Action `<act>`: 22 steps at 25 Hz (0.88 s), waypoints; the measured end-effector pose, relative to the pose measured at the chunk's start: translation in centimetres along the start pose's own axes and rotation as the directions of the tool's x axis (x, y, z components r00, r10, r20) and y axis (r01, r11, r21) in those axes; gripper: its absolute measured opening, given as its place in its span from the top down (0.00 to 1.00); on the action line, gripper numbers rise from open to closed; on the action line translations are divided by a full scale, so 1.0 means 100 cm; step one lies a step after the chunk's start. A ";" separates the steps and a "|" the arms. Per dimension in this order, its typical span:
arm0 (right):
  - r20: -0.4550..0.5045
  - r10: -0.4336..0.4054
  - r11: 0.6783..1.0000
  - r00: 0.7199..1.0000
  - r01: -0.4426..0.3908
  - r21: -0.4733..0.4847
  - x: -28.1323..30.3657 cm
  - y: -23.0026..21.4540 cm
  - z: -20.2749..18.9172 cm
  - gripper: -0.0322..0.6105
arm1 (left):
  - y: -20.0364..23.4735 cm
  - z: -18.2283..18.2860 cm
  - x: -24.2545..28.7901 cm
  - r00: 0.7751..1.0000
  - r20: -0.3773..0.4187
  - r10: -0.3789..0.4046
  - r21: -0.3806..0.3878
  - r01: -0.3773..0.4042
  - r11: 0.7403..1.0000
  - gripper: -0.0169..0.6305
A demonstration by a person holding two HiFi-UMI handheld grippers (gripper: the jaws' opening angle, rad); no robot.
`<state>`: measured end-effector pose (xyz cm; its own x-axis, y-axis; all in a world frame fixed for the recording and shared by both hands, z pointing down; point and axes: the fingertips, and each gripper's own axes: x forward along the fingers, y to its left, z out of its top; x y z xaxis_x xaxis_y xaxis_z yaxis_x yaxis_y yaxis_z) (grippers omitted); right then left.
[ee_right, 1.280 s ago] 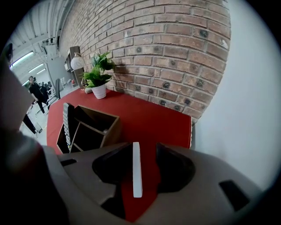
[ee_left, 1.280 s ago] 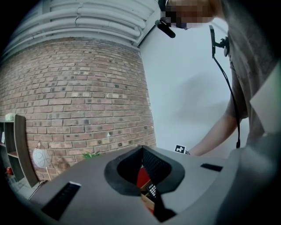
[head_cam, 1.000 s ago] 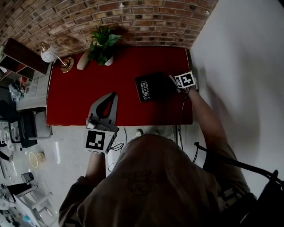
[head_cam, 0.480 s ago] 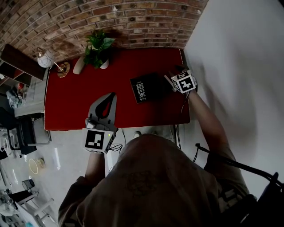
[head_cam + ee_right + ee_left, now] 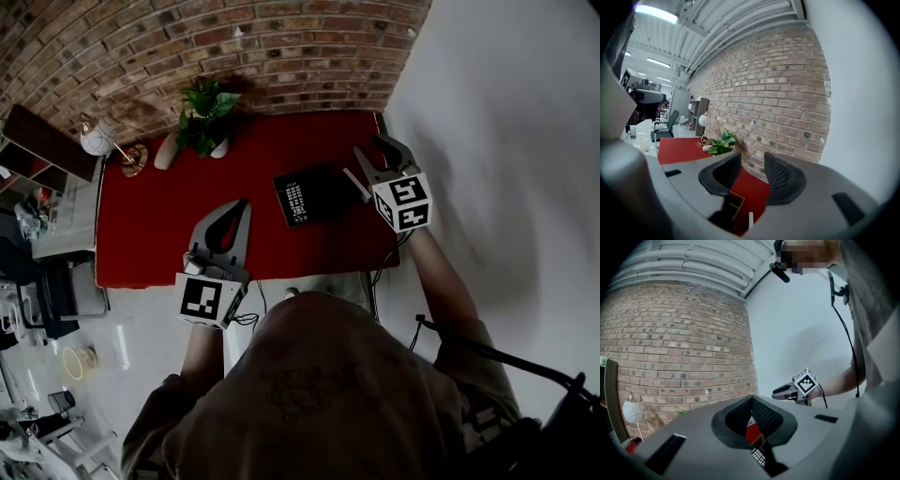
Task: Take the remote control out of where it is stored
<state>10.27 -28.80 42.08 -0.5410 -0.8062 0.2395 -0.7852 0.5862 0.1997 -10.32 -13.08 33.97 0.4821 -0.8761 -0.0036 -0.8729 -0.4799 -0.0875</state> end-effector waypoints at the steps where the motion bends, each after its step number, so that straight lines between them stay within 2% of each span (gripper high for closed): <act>1: 0.027 -0.003 1.000 1.000 0.004 -0.010 -0.007 0.001 0.012 0.71 | 0.000 0.002 0.000 1.000 0.003 0.000 0.001 0.000 1.000 0.96; 9: 0.204 -0.020 0.994 0.979 0.042 -0.102 -0.063 0.019 0.080 0.71 | 0.006 0.018 0.001 1.000 0.021 0.010 0.013 -0.011 1.000 0.96; 13: 0.325 -0.011 0.989 0.946 0.059 -0.139 -0.091 0.028 0.106 0.71 | 0.008 0.024 0.001 0.999 0.032 0.019 0.010 -0.019 1.000 0.96; 16: 0.355 -0.005 0.986 0.935 0.064 -0.156 -0.102 0.038 0.114 0.71 | 0.009 0.027 -0.001 0.999 0.039 0.019 0.014 -0.020 1.000 0.96; 22: 0.372 -0.033 0.989 0.928 0.085 -0.124 -0.121 0.046 0.120 0.71 | 0.010 0.034 -0.002 0.998 0.054 0.021 0.001 -0.021 1.000 0.96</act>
<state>9.63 -17.29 28.70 -0.5880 -0.7970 -0.1378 -0.7848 0.5209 0.3359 -11.04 -13.27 30.52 0.4670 -0.8822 -0.0593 -0.8828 -0.4614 -0.0886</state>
